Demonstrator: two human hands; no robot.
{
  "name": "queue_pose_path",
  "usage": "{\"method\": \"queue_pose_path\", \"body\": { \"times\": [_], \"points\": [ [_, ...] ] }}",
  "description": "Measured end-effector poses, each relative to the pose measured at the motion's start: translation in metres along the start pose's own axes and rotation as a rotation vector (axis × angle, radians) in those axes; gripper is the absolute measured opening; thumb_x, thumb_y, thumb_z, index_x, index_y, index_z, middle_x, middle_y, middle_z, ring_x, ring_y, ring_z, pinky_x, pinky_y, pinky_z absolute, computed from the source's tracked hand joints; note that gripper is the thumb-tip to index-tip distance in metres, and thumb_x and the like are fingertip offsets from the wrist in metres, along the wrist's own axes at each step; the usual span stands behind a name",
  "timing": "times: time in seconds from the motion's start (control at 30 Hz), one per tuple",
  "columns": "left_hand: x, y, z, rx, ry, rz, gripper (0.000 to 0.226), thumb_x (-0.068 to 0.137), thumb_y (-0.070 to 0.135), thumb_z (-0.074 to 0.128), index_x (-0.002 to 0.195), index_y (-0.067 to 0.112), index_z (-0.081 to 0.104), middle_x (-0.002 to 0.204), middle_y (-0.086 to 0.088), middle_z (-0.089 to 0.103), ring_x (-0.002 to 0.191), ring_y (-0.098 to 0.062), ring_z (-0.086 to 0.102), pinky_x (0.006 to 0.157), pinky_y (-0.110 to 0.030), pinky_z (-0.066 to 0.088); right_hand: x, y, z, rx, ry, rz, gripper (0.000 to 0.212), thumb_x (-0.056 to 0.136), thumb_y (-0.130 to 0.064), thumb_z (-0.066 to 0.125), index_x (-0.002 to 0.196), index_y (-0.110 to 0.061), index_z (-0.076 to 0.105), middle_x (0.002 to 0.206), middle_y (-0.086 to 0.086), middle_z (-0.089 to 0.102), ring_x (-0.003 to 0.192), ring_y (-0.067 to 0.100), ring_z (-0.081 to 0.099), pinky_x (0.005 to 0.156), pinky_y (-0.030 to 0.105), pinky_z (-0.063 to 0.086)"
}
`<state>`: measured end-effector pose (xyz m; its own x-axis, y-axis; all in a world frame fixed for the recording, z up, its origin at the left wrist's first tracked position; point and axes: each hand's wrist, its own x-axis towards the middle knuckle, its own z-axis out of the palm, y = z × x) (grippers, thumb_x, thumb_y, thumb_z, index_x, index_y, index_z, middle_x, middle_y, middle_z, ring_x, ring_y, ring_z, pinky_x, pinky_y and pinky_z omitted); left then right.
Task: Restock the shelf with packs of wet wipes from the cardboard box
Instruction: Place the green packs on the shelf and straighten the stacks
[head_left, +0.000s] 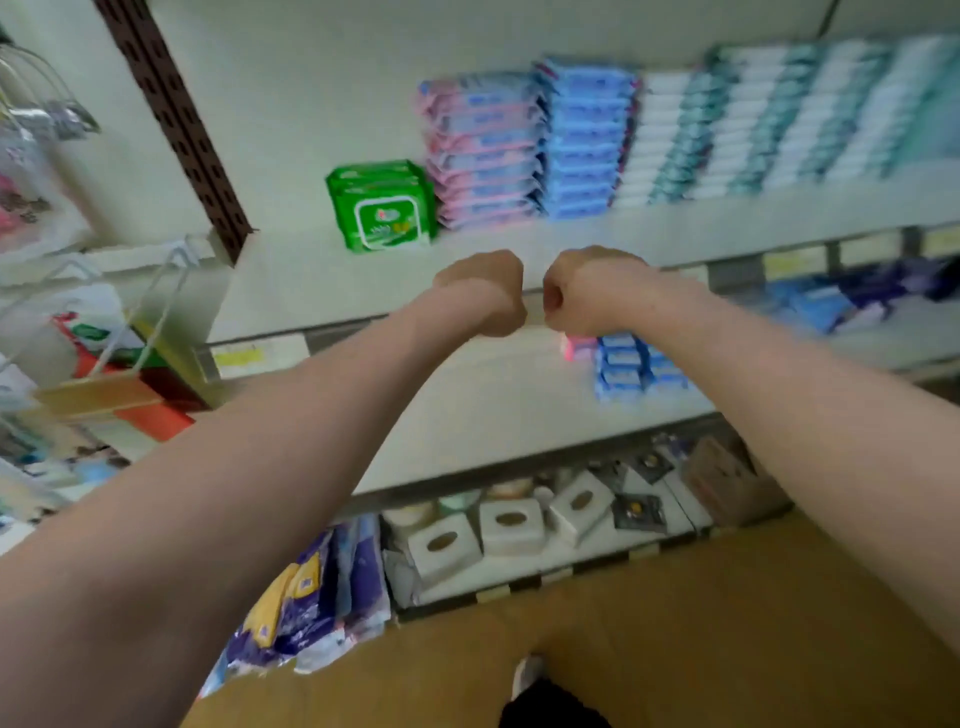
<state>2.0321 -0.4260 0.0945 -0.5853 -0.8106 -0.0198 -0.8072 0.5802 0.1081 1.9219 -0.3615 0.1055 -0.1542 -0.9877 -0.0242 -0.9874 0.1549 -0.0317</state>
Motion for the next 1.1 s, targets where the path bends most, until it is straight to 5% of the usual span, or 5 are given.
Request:
{"method": "queue_pose_path", "body": {
  "times": [0.17, 0.43, 0.77, 0.9, 1.1],
  "points": [
    [-0.038, 0.072, 0.026, 0.028, -0.082, 0.237, 0.033, 0.088, 0.018, 0.057, 0.12, 0.009, 0.06, 0.121, -0.012, 0.061, 0.11, -0.031, 0.059, 0.088, -0.035, 0.048, -0.09, 0.039, 0.02, -0.012, -0.074, 0.14, 0.01, 0.083, -0.018, 0.054, 0.084, -0.016, 0.063, 0.099, 0.015, 0.067, 0.083, 0.032, 0.058, 0.071, 0.03, 0.046],
    [-0.093, 0.225, 0.059, 0.147, -0.202, 0.555, 0.037, 0.083, 0.022, 0.065, 0.117, 0.01, 0.061, 0.119, -0.012, 0.062, 0.106, -0.031, 0.06, 0.081, -0.034, 0.049, -0.24, 0.132, 0.04, 0.069, -0.224, 0.46, 0.02, 0.081, -0.024, 0.065, 0.096, -0.014, 0.072, 0.092, 0.007, 0.068, 0.091, 0.029, 0.064, 0.072, 0.03, 0.05],
    [-0.196, 0.448, 0.122, 0.216, -0.325, 0.798, 0.009, 0.088, 0.008, 0.052, 0.089, 0.008, 0.061, 0.073, -0.005, 0.055, 0.06, -0.019, 0.053, 0.046, -0.028, 0.039, -0.45, 0.256, 0.078, 0.198, -0.302, 0.774, 0.02, 0.088, -0.021, 0.056, 0.102, -0.015, 0.068, 0.096, 0.006, 0.066, 0.086, 0.026, 0.064, 0.074, 0.035, 0.054],
    [-0.239, 0.528, 0.159, 0.173, -0.408, 0.892, 0.02, 0.089, 0.015, 0.057, 0.108, 0.011, 0.062, 0.097, -0.006, 0.065, 0.083, -0.022, 0.064, 0.073, -0.034, 0.057, -0.534, 0.303, 0.099, 0.26, -0.363, 0.876, 0.017, 0.085, -0.019, 0.056, 0.097, -0.016, 0.067, 0.09, 0.004, 0.066, 0.083, 0.025, 0.064, 0.074, 0.036, 0.056],
    [-0.295, 0.622, 0.203, 0.183, -0.541, 1.025, 0.03, 0.089, 0.022, 0.059, 0.117, 0.014, 0.06, 0.108, -0.006, 0.064, 0.095, -0.026, 0.062, 0.083, -0.036, 0.055, -0.64, 0.354, 0.127, 0.398, -0.381, 1.067, 0.014, 0.086, -0.02, 0.057, 0.078, -0.017, 0.068, 0.077, 0.003, 0.067, 0.077, 0.023, 0.066, 0.072, 0.033, 0.055]
  ]
}}
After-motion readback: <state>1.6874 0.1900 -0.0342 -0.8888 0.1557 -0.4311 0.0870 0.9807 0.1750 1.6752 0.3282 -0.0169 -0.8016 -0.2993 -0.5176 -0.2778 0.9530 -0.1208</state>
